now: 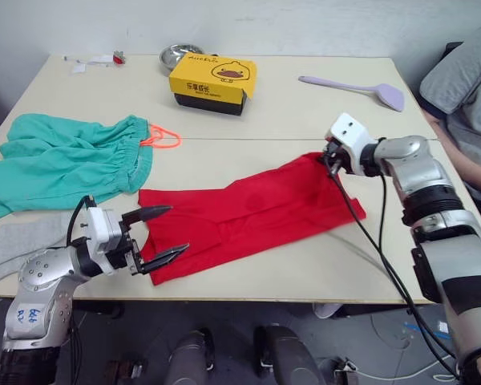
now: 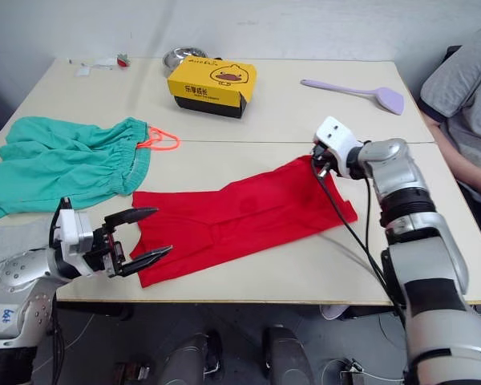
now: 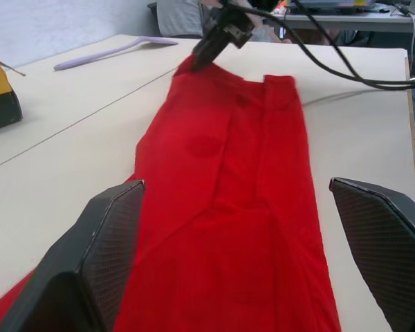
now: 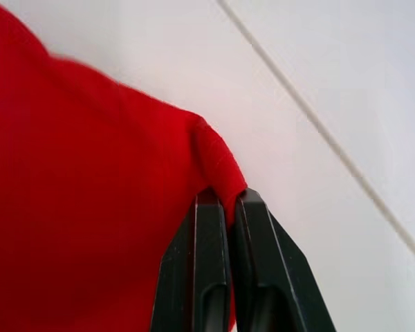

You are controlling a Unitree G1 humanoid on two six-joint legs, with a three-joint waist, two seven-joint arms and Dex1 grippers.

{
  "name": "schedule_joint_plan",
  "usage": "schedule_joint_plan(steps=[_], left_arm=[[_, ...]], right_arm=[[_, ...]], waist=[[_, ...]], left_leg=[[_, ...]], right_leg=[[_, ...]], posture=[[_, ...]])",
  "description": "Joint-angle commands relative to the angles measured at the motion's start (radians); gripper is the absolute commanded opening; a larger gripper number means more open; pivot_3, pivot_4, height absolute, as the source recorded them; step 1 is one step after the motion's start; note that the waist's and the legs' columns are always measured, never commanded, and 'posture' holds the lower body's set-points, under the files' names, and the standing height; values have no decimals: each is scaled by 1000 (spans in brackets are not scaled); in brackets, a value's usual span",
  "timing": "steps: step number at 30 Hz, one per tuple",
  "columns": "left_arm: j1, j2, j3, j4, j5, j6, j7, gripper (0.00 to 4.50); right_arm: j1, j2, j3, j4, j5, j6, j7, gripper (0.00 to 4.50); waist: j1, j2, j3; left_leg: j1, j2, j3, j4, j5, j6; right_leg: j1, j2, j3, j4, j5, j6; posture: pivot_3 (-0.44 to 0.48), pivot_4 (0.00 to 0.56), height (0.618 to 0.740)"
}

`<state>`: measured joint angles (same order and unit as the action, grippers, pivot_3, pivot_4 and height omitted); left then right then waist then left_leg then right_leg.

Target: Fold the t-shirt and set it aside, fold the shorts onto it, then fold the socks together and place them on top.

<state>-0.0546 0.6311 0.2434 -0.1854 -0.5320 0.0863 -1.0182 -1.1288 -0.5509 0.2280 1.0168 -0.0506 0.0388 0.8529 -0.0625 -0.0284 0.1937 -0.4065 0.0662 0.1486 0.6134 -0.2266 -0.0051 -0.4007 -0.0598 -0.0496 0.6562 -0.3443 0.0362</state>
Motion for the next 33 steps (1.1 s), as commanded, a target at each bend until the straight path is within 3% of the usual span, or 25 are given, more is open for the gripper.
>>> schedule_joint_plan(steps=[1,2,5,8,12,16,19,22,33], left_arm=[[-26,-1,-9,11,9,-15,1,4500],[-39,1,-13,20,6,-6,-1,4500],[-77,11,-16,38,-30,64,5,4500],[-111,18,-7,63,-33,91,6,4500],[-161,43,1,130,11,52,-8,4500],[-286,67,-24,270,107,-2,29,4500],[-386,92,-91,415,168,-16,-41,4500],[-482,96,-148,550,222,-31,-81,4500],[-866,-9,-298,1145,449,-137,-71,4500]], right_arm=[[-19,1,-63,43,11,-86,-34,14],[-15,0,-89,45,40,-68,-12,14],[20,-35,-132,-3,80,-50,73,664],[87,-82,-182,-126,128,21,139,1663],[249,-166,-284,-469,258,335,176,3000],[474,-267,-440,-906,453,887,108,4393],[608,-346,-501,-1124,532,1330,39,4463],[657,-333,-562,-1227,567,1539,-22,4463],[715,-69,-637,-1287,665,1576,-374,4463]], waist=[[0,0,0],[1,0,0],[3,0,0],[9,0,0],[10,0,0],[16,0,0],[16,1,0],[10,0,0],[9,-5,-2]], left_leg=[[0,0,0,0,0,0],[0,0,0,0,0,0],[0,0,1,0,0,0],[0,0,0,0,1,0],[0,0,-1,1,0,0],[0,0,-2,0,0,0],[0,0,-2,0,-1,2],[1,0,-2,0,-2,5],[-5,-1,1,1,0,8]], right_leg=[[0,0,0,0,0,0],[0,0,0,0,0,0],[0,0,0,0,0,1],[0,0,0,1,0,1],[1,0,0,1,0,1],[0,0,-1,1,0,1],[1,-1,-1,2,0,1],[1,-1,0,2,0,0],[-6,0,0,4,1,2]], posture=[[0,150,740],[0,150,740],[0,150,740],[0,150,740],[0,150,740],[0,150,740],[0,150,740],[0,150,740],[0,150,740]])
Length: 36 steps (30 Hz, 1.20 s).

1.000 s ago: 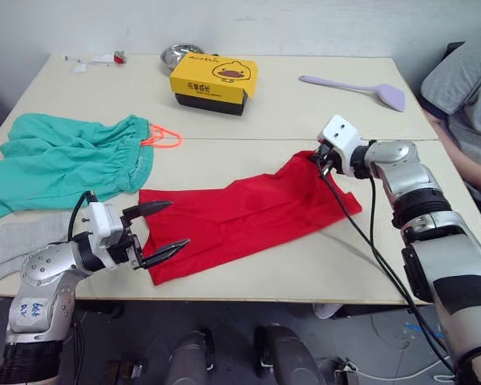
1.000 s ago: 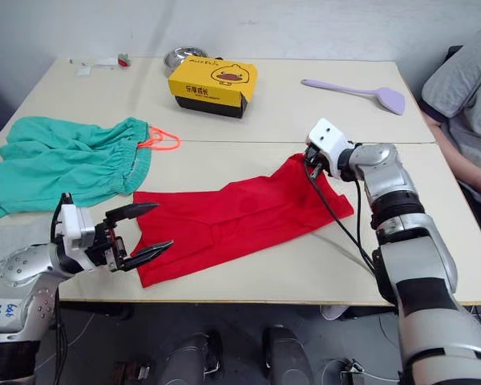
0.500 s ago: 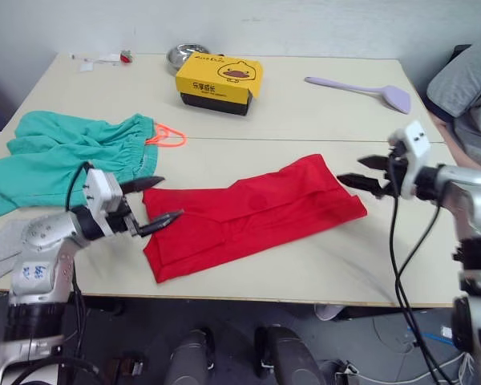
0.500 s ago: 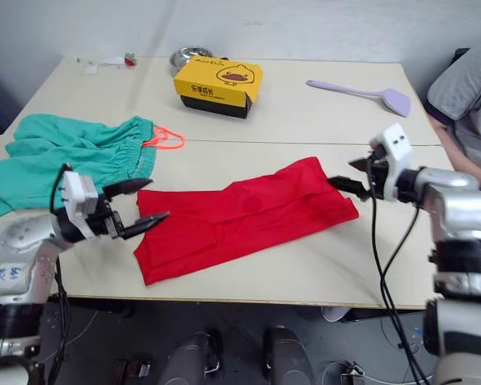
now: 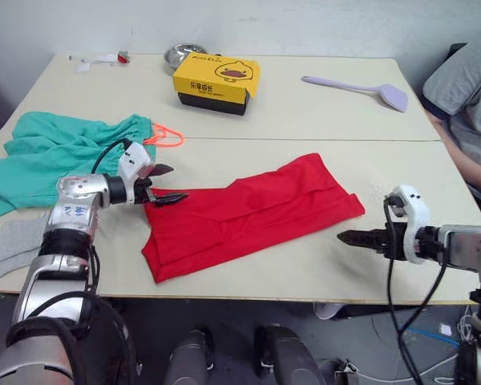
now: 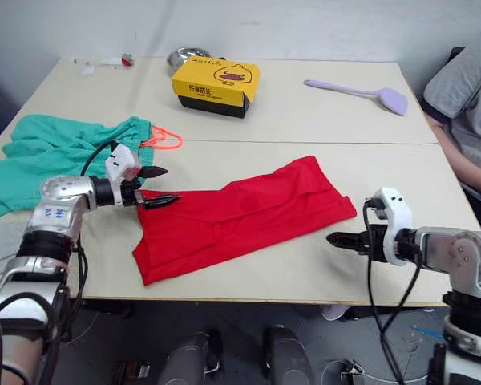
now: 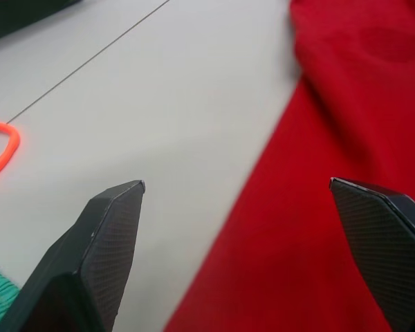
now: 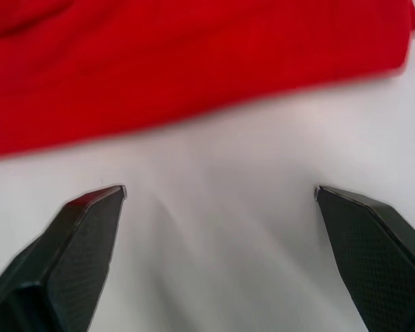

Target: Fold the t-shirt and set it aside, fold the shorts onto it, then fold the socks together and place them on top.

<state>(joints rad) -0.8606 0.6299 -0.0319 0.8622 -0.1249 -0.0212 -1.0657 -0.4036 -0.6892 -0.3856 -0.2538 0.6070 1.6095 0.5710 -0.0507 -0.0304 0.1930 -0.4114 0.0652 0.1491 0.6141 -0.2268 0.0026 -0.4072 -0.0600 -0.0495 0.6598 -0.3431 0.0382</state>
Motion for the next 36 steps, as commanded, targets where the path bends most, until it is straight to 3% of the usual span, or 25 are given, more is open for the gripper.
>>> schedule_joint_plan(steps=[1,9,10,14,23,24,32,36], left_arm=[[-83,-14,-31,134,57,-23,-28,4500],[-104,-23,-63,233,123,27,-75,4500],[-96,-22,-64,233,127,33,-78,4096],[-67,-18,-55,219,121,37,-89,2990],[66,24,1,29,57,128,-127,114],[86,30,10,-10,44,150,-132,0],[255,69,78,-412,-77,391,-120,0],[442,78,129,-765,-163,601,-42,0]], right_arm=[[-21,107,-25,-11,-2,5,-125,4463],[-96,260,-17,42,-78,-18,-259,4463],[-104,265,-7,51,-83,-30,-261,4500],[-126,274,22,85,-98,-82,-265,3549],[-197,260,90,174,-135,-253,-243,259],[-208,245,106,186,-133,-264,-225,54],[-314,163,206,359,-183,-424,-145,54],[-394,150,313,491,-262,-583,-91,54]], waist=[[-5,-5,-2],[-12,-11,-4],[-12,-11,-4],[-12,-12,-5],[-31,-11,-5],[-33,-11,-5],[-29,-8,-3],[-36,-7,-2]], left_leg=[[0,0,0,0,3,-5],[2,1,1,1,4,-2],[2,1,1,1,4,-2],[3,1,1,0,4,-1],[3,1,1,-1,4,-2],[3,1,1,-1,4,-2],[1,1,1,-2,7,-5],[0,1,3,-2,7,-6]], right_leg=[[-1,1,0,0,0,0],[-1,1,0,3,2,-2],[0,1,0,4,2,-2],[0,1,1,4,3,-3],[0,1,1,4,2,-2],[0,1,1,4,2,-2],[-2,1,1,4,2,-2],[-3,0,3,4,1,-1]], posture=[[0,150,740],[0,150,740],[0,150,740],[0,150,740],[0,150,740],[0,150,740],[0,150,740],[0,150,740]])
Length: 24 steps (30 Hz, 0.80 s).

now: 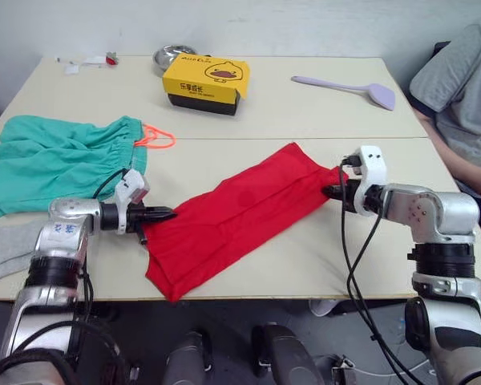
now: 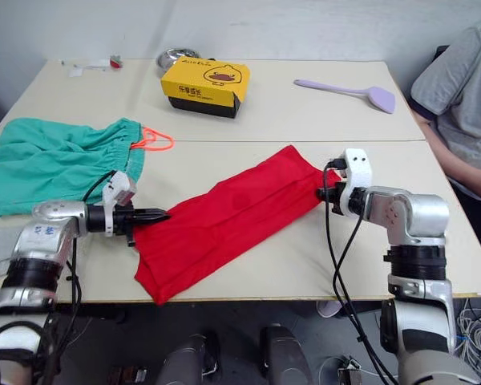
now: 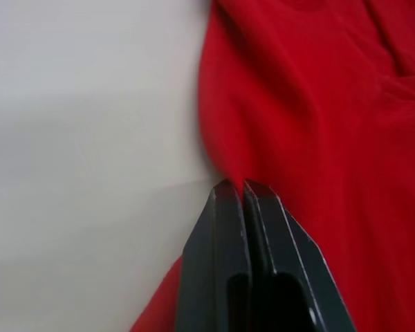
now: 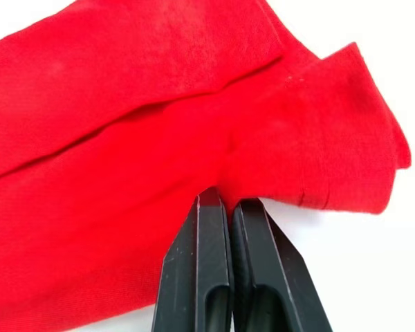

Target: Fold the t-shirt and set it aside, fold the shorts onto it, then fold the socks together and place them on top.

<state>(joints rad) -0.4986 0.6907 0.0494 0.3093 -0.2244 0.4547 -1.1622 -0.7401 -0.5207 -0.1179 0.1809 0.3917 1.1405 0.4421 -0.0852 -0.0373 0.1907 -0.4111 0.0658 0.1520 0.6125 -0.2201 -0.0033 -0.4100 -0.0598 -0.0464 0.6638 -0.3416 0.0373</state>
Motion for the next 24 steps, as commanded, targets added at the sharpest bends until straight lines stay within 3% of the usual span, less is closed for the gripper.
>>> schedule_joint_plan(steps=[1,9,14,17,24], left_arm=[[118,13,65,-278,-80,166,86,0],[415,-82,180,-732,-213,400,329,0],[496,-129,217,-827,-277,478,423,0],[501,-102,241,-807,-283,441,419,699],[455,56,305,-632,-333,422,302,2969]], right_arm=[[-78,-16,67,90,-65,-153,48,54],[-211,51,200,364,-229,-517,88,54],[-257,71,237,475,-287,-631,131,54],[-236,33,237,427,-281,-616,224,667],[-87,-161,167,83,-121,-280,450,3177]], waist=[[-2,0,0],[3,1,1],[5,1,1],[7,1,1],[27,2,1]], left_leg=[[0,0,0,0,0,0],[0,0,-1,0,0,-1],[0,0,-1,0,1,-1],[0,0,-3,0,1,-2],[0,0,-3,0,-1,-2]], right_leg=[[0,0,0,0,0,0],[0,0,0,0,0,0],[0,0,0,0,0,1],[1,0,0,0,0,1],[1,-1,-1,-2,-1,-1]], posture=[[0,150,740],[0,150,740],[0,150,740],[0,150,740],[0,150,740]])
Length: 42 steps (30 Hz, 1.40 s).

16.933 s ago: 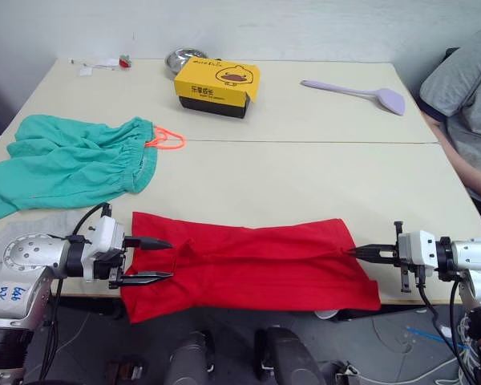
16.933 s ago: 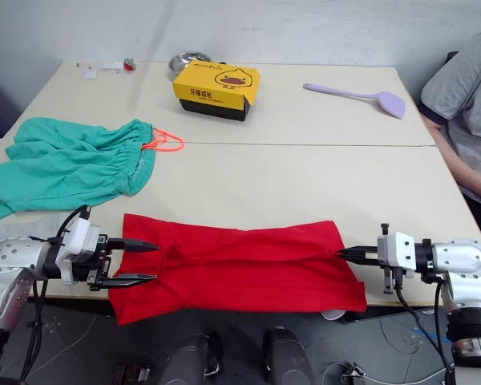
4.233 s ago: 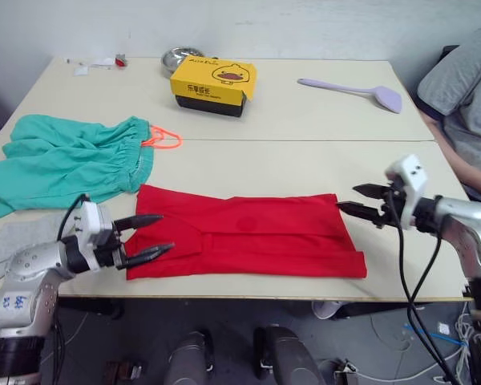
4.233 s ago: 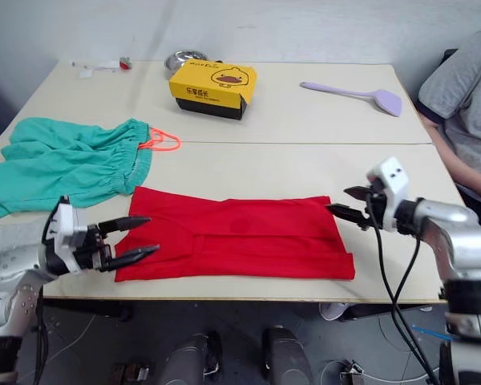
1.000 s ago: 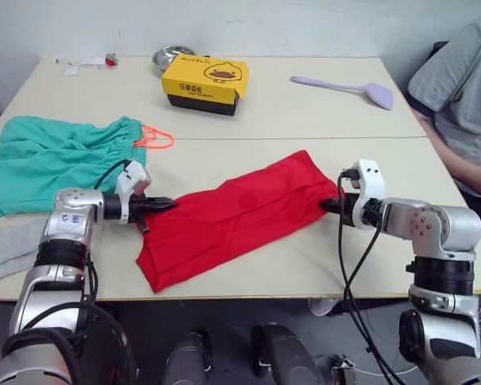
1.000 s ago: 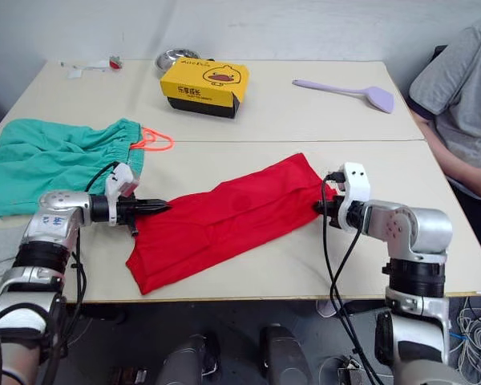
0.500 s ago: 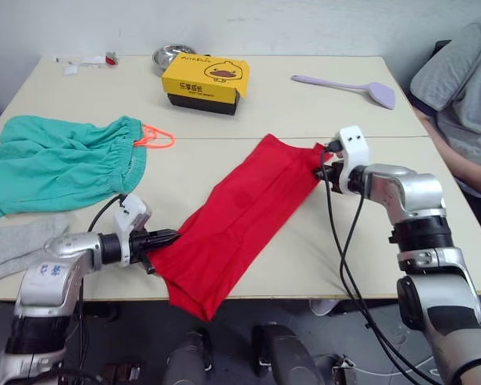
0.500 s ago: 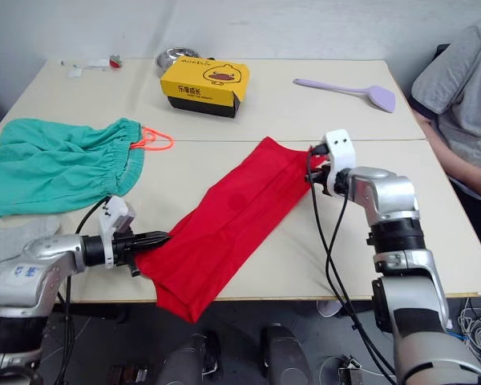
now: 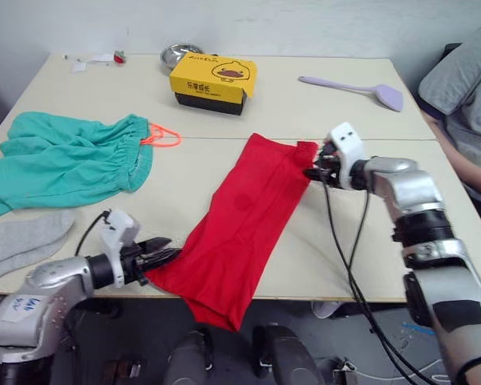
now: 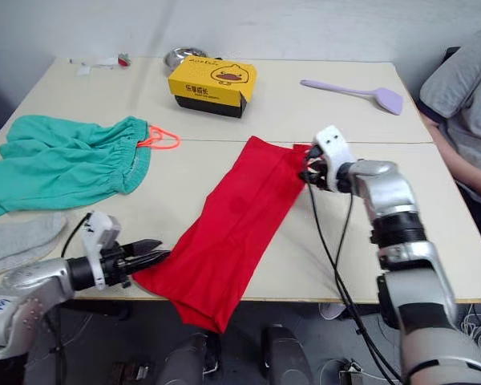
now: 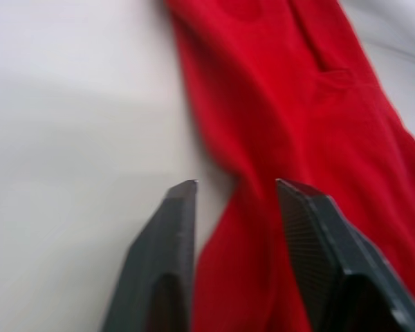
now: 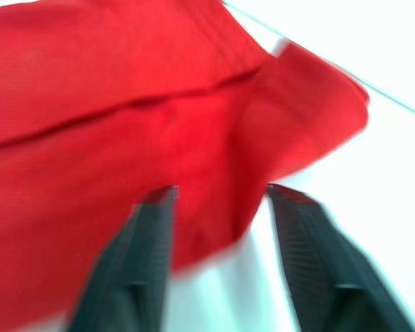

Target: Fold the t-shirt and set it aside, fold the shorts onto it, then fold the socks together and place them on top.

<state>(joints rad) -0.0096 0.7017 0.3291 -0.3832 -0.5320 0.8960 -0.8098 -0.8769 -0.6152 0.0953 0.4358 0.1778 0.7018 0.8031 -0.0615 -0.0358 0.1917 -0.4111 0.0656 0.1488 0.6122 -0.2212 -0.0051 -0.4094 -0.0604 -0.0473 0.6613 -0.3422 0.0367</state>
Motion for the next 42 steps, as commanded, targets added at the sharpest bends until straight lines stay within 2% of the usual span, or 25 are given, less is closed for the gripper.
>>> schedule_joint_plan(steps=[1,4,5,8,11,14,21,30,33,35,37,42], left_arm=[[-51,60,21,91,-29,-30,-68,3300],[-186,85,-52,213,-31,-57,-140,4296],[-251,79,-93,262,-17,-66,-152,4439],[-437,35,-224,415,46,-105,-170,4439],[-587,-28,-316,584,117,-162,-163,4439],[-754,-114,-392,828,212,-265,-146,4439],[-994,-269,-424,1243,318,-436,-138,4439],[-1134,-384,-395,1502,365,-491,-145,4439],[-1156,-412,-377,1539,372,-501,-151,4500],[-1164,-423,-369,1556,380,-511,-147,4322],[-1170,-434,-354,1575,384,-519,-121,3937],[-1168,-451,-295,1599,375,-538,-52,2254]], right_arm=[[78,-93,-52,-232,130,223,120,3490],[211,-190,-84,-492,296,472,200,4499],[252,-200,-102,-570,344,549,196,4500],[344,-184,-145,-749,439,723,144,4500],[397,-92,-205,-849,486,858,62,4500],[483,-16,-229,-918,587,910,-34,4500],[538,86,-179,-932,744,913,-289,4500],[527,200,-135,-877,867,913,-520,4500],[523,228,-125,-862,886,913,-568,3899],[520,240,-121,-855,892,913,-592,3151],[515,260,-123,-845,890,913,-615,2467],[507,281,-126,-835,892,913,-646,656]], waist=[[5,1,0],[18,1,1],[19,1,1],[30,1,1],[30,0,0],[34,0,0],[30,-3,-1],[30,-4,-2],[31,-4,-3],[33,-4,-3],[32,-4,-3],[32,-4,-3]], left_leg=[[0,0,0,0,0,0],[0,0,-1,-1,-3,3],[-1,1,-2,-1,-4,3],[-1,0,-2,0,-5,3],[-1,0,-1,0,-3,5],[-1,0,-1,1,-3,6],[-9,0,-2,6,-2,5],[-8,1,-4,9,-2,6],[-8,1,-4,9,-2,7],[-8,0,-5,9,-2,7],[-8,0,-5,9,-2,7],[-9,0,-5,9,-2,6]], right_leg=[[0,0,0,0,0,0],[0,0,-1,-1,-1,-2],[0,0,-2,-1,-1,-2],[0,-1,-2,0,-1,-2],[0,-1,-2,0,0,-2],[0,0,-2,0,0,-2],[-4,0,-4,0,1,0],[-3,1,-6,3,1,0],[-2,1,-6,3,1,1],[-2,1,-6,3,1,1],[-2,1,-6,3,1,1],[-3,1,-6,2,1,1]], posture=[[0,150,740],[0,150,740],[0,150,740],[0,150,740],[0,150,740],[0,150,740],[0,150,740],[0,150,740],[0,150,740],[0,150,740],[0,150,740],[0,150,740]])
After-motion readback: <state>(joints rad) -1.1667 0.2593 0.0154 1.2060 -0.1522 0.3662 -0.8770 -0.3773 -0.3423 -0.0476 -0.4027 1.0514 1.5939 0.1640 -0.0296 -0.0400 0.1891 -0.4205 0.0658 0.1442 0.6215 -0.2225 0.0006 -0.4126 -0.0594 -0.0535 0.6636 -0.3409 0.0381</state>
